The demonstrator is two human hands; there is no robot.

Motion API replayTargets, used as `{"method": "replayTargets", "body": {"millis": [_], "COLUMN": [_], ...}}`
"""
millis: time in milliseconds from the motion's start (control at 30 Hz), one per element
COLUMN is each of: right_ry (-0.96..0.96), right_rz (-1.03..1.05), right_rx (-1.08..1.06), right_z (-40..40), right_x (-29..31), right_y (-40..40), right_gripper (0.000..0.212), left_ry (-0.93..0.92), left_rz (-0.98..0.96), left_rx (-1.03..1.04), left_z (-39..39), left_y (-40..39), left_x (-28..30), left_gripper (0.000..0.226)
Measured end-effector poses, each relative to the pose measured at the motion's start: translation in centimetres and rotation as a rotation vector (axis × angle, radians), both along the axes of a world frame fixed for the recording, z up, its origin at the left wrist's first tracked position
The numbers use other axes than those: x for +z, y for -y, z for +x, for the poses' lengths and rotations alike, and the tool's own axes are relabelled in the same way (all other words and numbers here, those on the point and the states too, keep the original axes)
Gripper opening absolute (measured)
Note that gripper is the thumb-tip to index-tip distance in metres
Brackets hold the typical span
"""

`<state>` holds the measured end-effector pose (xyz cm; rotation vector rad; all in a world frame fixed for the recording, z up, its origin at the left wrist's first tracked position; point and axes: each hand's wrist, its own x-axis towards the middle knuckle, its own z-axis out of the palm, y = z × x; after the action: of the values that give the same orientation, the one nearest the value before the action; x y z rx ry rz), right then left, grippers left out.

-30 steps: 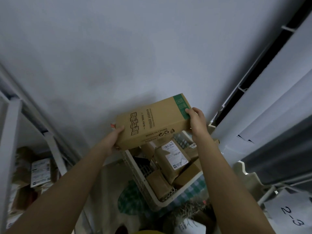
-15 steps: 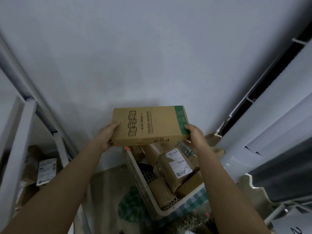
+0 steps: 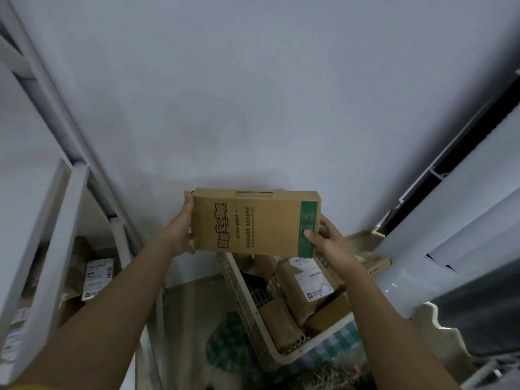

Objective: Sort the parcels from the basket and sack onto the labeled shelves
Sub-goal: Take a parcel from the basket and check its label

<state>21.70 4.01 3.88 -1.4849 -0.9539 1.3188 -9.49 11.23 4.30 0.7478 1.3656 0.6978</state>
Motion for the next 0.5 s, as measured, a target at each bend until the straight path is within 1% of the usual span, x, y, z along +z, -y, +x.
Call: {"method": "replayTargets", "body": {"millis": [33, 100, 267, 333, 433, 500], "right_ry": [-0.017, -0.028, -0.013, -0.078, -0.216, -0.292], "right_rz": [0.008, 0.019, -0.015, -0.036, -0.114, -0.141], "right_rx": [0.012, 0.046, 0.104, 0.143, 0.146, 0.098], "right_z": [0.0, 0.0, -0.6, -0.8, -0.6, -0.6], "right_x": [-0.1, -0.4, 0.0, 0.4, 0.4, 0.3], "right_y": [0.1, 0.3, 0.1, 0.0, -0.1, -0.3], "right_gripper": [0.044, 0.052, 0.056, 0.055, 0.071, 0.074], "left_ry": [0.034, 0.061, 0.005, 0.014, 0.029, 0.049], "left_rz": [0.0, 0.014, 0.116, 0.153, 0.221, 0.262], "left_rx": [0.022, 0.062, 0.16, 0.21, 0.257, 0.246], "left_z": [-0.1, -0.1, 0.7, 0.8, 0.7, 0.5], "left_y": [0.1, 0.2, 0.2, 0.0, 0.0, 0.0], "left_x": [0.0, 0.0, -0.3, -0.7, -0.7, -0.9], "left_gripper": [0.09, 0.085, 0.058, 0.054, 0.053, 0.052]}}
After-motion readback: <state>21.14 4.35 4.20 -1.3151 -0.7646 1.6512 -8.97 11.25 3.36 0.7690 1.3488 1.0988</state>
